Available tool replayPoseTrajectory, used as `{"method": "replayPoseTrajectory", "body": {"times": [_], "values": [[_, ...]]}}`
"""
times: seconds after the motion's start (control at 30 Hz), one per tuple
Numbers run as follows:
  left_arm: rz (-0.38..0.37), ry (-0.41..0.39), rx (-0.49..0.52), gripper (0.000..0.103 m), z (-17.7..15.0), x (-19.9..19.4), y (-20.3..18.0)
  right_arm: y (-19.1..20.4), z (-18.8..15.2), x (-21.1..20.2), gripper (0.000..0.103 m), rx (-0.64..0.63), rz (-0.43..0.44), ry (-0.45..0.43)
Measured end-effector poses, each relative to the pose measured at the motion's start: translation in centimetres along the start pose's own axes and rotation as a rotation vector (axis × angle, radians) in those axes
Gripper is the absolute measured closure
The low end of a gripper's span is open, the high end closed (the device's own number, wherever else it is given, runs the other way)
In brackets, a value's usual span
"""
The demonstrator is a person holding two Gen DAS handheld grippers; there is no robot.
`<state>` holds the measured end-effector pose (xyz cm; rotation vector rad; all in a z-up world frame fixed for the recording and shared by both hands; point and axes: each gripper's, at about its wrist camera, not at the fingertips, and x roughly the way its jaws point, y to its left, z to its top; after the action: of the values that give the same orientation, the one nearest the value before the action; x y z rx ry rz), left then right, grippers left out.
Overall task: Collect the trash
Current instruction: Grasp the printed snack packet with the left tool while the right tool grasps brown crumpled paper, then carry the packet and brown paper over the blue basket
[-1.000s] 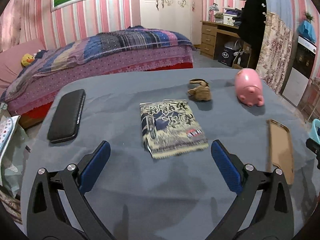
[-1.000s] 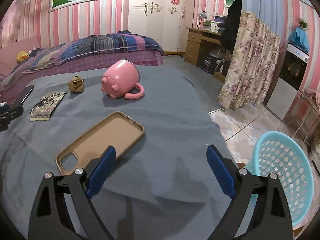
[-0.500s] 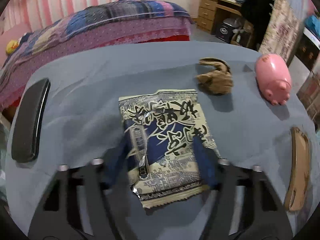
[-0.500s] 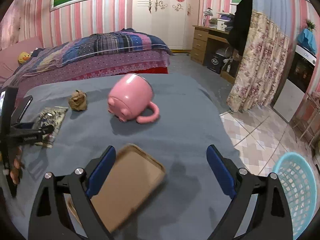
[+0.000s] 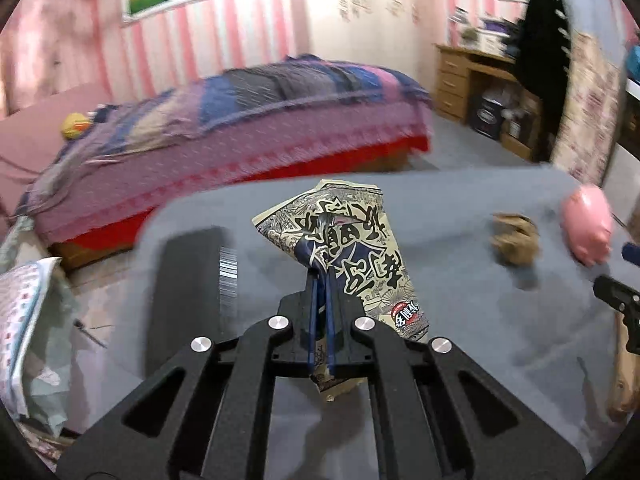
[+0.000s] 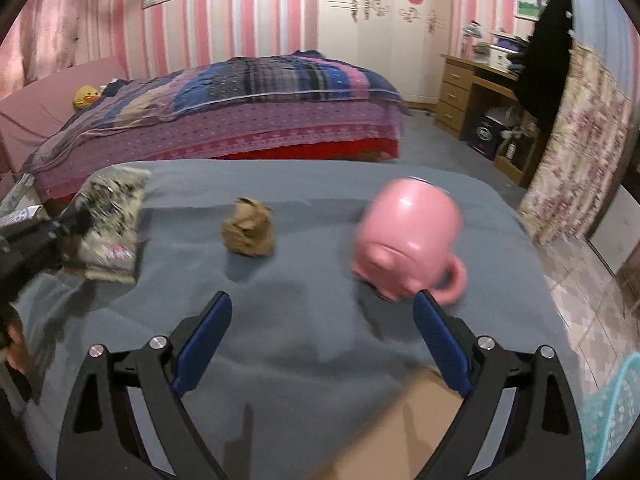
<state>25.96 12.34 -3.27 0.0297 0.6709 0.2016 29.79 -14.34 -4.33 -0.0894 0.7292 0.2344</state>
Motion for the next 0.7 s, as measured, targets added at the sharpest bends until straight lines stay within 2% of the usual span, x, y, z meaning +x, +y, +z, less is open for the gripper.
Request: {"method": "replayPoseTrajectory", "body": {"times": [0.17, 0.27, 0.33, 0.4, 0.47, 0.5, 0.53, 0.7], "values": [[0.019, 0.025, -0.141, 0.101, -0.7, 1.7, 4.8, 1.9, 1.1, 2.7, 0.013, -0.008, 0.035, 0.004], [0.041, 0.018, -0.175, 0.101, -0.6, 2.0, 5.9, 3.0, 2.0, 4.5, 0.014, -0.005, 0.064, 0.019], [0.021, 0.013, -0.192, 0.101, -0.4, 2.1, 6.2, 3.4, 2.5, 5.5, 0.016, -0.004, 0.067, 0.023], [0.032, 0.004, -0.179, 0.101, -0.7, 2.0, 5.9, 4.4, 2.8, 6.9, 0.025, -0.04, 0.063, 0.05], [0.053, 0.005, -0.16, 0.101, -1.0, 2.1, 5.6, 5.4, 2.8, 8.2, 0.044, -0.082, 0.071, 0.102], [0.055, 0.012, -0.153, 0.101, -1.2, 2.4, 5.5, 5.3, 2.9, 8.2, 0.051, -0.089, 0.075, 0.111], [0.054, 0.019, -0.151, 0.101, -1.3, 2.6, 5.4, 5.3, 2.9, 7.9, 0.063, -0.096, 0.082, 0.109], [0.05, -0.001, -0.15, 0.101, -1.4, 2.0, 5.2, 4.8, 2.7, 4.2, 0.065, -0.103, 0.081, 0.048]]}}
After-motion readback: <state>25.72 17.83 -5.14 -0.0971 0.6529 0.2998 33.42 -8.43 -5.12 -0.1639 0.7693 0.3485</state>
